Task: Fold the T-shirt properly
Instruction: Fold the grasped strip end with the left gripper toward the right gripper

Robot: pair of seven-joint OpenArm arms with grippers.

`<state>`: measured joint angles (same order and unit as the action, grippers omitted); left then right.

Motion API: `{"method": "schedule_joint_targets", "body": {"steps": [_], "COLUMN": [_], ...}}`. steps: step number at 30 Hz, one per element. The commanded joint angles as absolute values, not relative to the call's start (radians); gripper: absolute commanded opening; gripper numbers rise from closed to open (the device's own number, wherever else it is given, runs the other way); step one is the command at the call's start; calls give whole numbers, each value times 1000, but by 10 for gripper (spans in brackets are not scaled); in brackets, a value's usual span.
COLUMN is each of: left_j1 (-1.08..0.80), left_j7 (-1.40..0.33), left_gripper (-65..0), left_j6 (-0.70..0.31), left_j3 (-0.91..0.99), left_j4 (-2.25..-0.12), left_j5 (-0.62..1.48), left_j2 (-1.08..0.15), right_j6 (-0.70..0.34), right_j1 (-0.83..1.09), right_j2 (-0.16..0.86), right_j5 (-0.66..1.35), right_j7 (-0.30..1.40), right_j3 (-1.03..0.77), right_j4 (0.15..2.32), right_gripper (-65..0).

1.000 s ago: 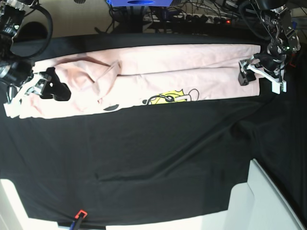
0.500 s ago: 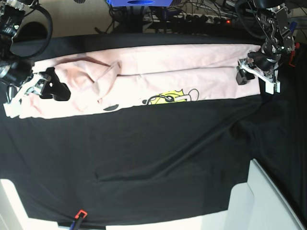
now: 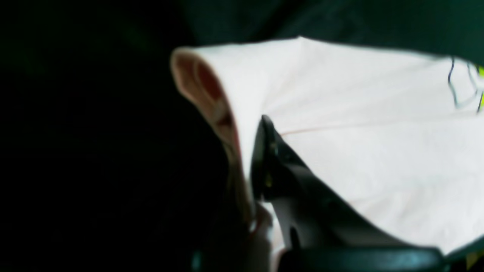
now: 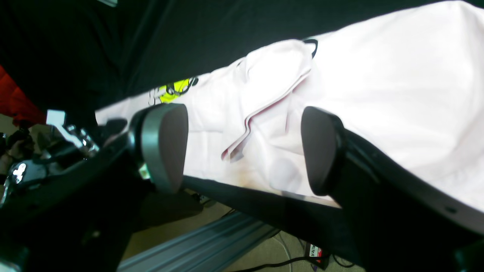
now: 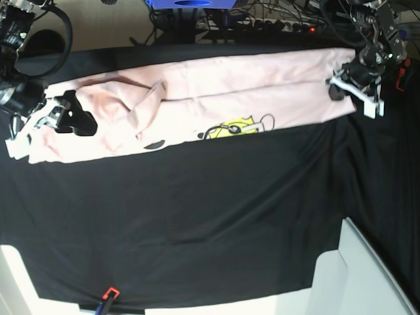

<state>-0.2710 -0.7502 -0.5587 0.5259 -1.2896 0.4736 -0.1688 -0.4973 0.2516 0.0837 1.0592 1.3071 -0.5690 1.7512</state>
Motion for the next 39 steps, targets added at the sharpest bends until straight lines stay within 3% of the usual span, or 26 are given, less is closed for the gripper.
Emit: {"method": "schedule_joint_targets", "body": {"steps": [1,8,17,30,39], "left_j1": [-274,-312,-283,-283,-278], "left_j7": [-771,-872,-903,-903,-903], "left_gripper": [-650,-650,-650,-650,-650], "left_j6": [-559,-559,-558,-513,-513], "left_j3": [552,601,579,292,260], "left_j4": [-1339,-1610,-1730,-1739,-1738], "left_j5": [461,455,453,460,461], "left_j2": [-180,-176,-120,-62,58], "right_j6": [-503,-503,-503,-503,-503], "right_j1": [245,245,259,266,266], "right_j2": [96,93,93,93,93], "right_j5": [1082,1082,1082,1082,1082], "right_j7": [1291,1291,1291,1291,1291], "right_j3": [-572,-572,-572,-572,-572], "right_j4": [1765,1765,1765,1765,1765], "right_gripper": [-207,-207,-207,-207,-207]}}
